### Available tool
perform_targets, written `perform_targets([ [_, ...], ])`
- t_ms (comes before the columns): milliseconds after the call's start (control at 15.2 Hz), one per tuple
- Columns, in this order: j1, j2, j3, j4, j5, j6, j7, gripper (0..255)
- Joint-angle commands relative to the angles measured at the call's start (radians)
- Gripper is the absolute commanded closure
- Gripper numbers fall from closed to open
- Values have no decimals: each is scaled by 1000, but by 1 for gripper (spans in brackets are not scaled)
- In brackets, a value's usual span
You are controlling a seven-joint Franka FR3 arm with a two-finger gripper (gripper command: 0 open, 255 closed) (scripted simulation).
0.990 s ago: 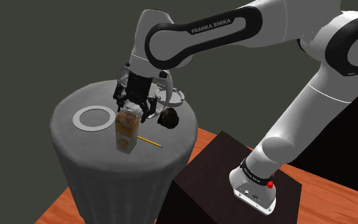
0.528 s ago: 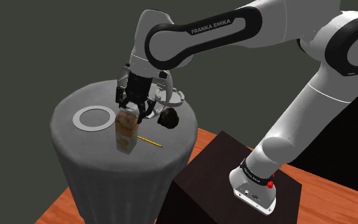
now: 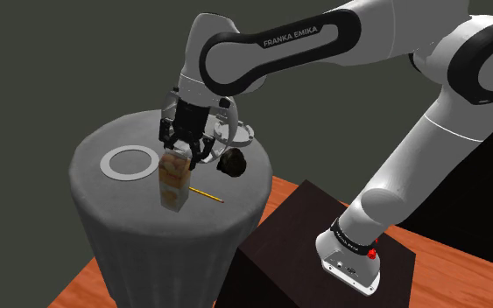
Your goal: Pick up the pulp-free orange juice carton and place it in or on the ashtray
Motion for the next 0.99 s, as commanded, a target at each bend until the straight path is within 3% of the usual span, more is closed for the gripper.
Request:
perform_targets([
  [0,0,0,0,-1,0,0,0,255],
  [924,-11,-70,-14,124,14,-185,23,255],
])
